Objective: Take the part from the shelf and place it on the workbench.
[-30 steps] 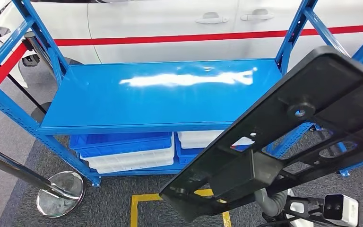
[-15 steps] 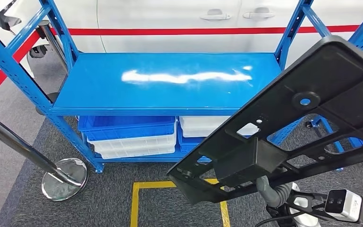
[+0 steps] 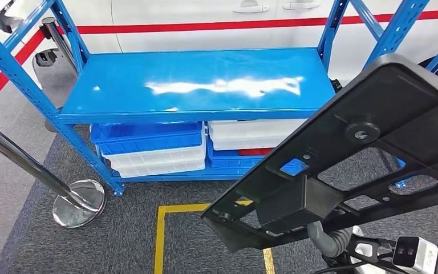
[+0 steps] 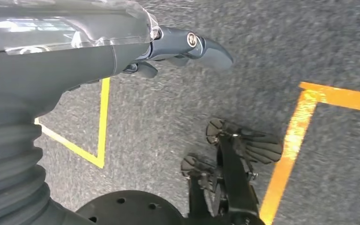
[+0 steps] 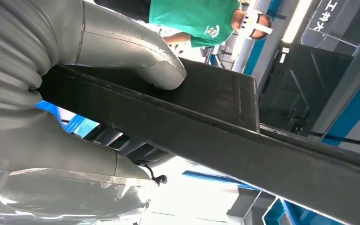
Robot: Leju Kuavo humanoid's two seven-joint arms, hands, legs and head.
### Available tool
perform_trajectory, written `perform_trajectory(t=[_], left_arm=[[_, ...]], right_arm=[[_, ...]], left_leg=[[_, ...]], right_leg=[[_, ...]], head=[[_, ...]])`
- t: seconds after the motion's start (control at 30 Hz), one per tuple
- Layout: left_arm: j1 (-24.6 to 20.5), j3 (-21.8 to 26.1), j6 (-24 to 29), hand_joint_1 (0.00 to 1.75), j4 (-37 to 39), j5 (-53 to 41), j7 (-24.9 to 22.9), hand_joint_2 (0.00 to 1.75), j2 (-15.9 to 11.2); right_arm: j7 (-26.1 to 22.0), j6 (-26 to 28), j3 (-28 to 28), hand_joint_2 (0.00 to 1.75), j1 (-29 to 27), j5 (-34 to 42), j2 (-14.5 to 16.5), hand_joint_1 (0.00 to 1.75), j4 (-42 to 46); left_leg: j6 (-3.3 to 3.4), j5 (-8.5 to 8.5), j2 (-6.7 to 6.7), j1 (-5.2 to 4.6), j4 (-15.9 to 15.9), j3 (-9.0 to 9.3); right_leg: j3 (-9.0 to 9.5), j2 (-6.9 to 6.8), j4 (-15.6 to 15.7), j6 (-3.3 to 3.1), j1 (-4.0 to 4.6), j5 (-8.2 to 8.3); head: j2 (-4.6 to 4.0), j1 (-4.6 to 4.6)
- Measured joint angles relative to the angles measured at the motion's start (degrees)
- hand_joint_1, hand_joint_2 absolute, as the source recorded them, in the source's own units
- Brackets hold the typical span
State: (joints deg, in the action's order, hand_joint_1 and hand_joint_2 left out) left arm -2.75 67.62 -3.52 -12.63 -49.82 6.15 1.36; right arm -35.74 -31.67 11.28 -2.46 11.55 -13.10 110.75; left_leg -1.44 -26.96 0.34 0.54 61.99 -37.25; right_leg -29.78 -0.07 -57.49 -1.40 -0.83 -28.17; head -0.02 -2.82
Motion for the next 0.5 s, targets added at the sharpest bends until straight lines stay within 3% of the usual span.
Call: perform_trajectory(t=[0.07,0.1,0.13,0.17,0.23,0.3,0.33,0.37,0.43,0.5], left_arm=[[0.1,0.1,0.0,0.0,0.0,0.0,0.3,1.75,0.0],[0.2,0.3,0.0,0.0,0.0,0.1,0.5,1.75,0.0],[0.3,0.5,0.0,0.0,0.0,0.1,0.8,1.75,0.0],[0.3,0.7,0.0,0.0,0.0,0.0,1.0,1.75,0.1],[0.5,0.9,0.0,0.0,0.0,0.0,1.6,1.75,0.0],[0.5,1.0,0.0,0.0,0.0,-0.1,2.0,1.75,-0.1],[0.5,1.0,0.0,0.0,0.0,-0.1,2.2,1.75,-0.2],[0.5,1.0,0.1,0.0,0.0,-0.1,2.2,1.75,-0.2],[0.5,1.2,0.1,0.0,0.0,-0.1,2.3,1.75,-0.3],[0.6,1.3,0.1,0.0,0.0,-0.1,2.3,1.75,-0.3]], right_arm=[[0.0,-0.7,0.0,1.75,-0.1,0.0,0.1,1.66,0.1],[0.0,-1.1,0.0,1.75,-0.1,0.0,0.2,1.66,0.1],[0.0,-1.4,0.0,1.75,-0.1,0.0,0.3,1.66,0.1],[0.0,-1.7,-0.1,1.75,-0.1,0.0,0.5,1.66,0.1],[0.0,-1.9,-0.4,1.75,-0.2,-0.1,0.9,1.66,0.3],[0.0,-2.0,-0.6,1.75,-0.4,-0.2,1.4,1.66,0.8],[0.0,-2.1,-0.7,1.75,-0.4,-0.2,1.7,1.66,1.0],[0.0,-2.3,-0.8,1.75,-0.4,-0.2,1.9,1.66,1.2],[0.0,-2.4,-1.0,1.75,-0.4,-0.2,2.2,1.66,1.4],[0.0,-2.5,-1.2,1.75,-0.4,-0.2,2.3,1.66,1.6]], left_leg=[[-0.28,-5.58,-0.01,0.08,7.0,-1.91],[-0.32,-6.94,-0.01,0.08,10.4,-2.46],[-0.25,-6.89,-0.01,0.07,12.3,-2.31],[-0.04,-5.65,-0.01,0.04,12.3,-1.22],[0.82,-2.7,-0.03,-0.24,6.5,3.8],[1.73,-2.95,0.03,-0.75,-2.3,9.94],[2.04,-3.61,0.07,-0.99,-5.2,11.76],[2.24,-3.98,0.1,-1.18,-6.7,12.5],[2.76,-2.97,0.16,-1.25,-7.5,12.24],[3.32,-1.67,0.29,-1.08,-8.1,11.64]], right_leg=[[-1.59,-0.05,-0.1,-0.46,0.41,1.26],[-2.45,-0.07,-0.1,-0.56,0.64,1.92],[-3.31,-0.08,-0.1,-0.61,0.87,2.54],[-4.14,-0.08,-0.2,-0.64,1.08,3.11],[-5.56,-0.06,-0.2,-0.59,1.38,4.15],[-6.22,-0.11,-0.3,-0.22,1.55,5.03],[-6.25,-0.21,-0.3,0.08,1.47,5.43],[-6.21,-0.31,-0.2,0.43,1.37,5.8],[-6.35,-0.37,-0.3,1.12,1.1,6.04],[-7.78,-0.15,-3.6,1.65,0.99,3.42]], head=[[0.0,0.0],[0.0,0.0],[0.0,0.0],[0.0,0.0],[0.0,0.0],[0.0,0.0],[0.0,0.0],[0.0,0.0],[0.0,0.01],[0.0,0.02]])
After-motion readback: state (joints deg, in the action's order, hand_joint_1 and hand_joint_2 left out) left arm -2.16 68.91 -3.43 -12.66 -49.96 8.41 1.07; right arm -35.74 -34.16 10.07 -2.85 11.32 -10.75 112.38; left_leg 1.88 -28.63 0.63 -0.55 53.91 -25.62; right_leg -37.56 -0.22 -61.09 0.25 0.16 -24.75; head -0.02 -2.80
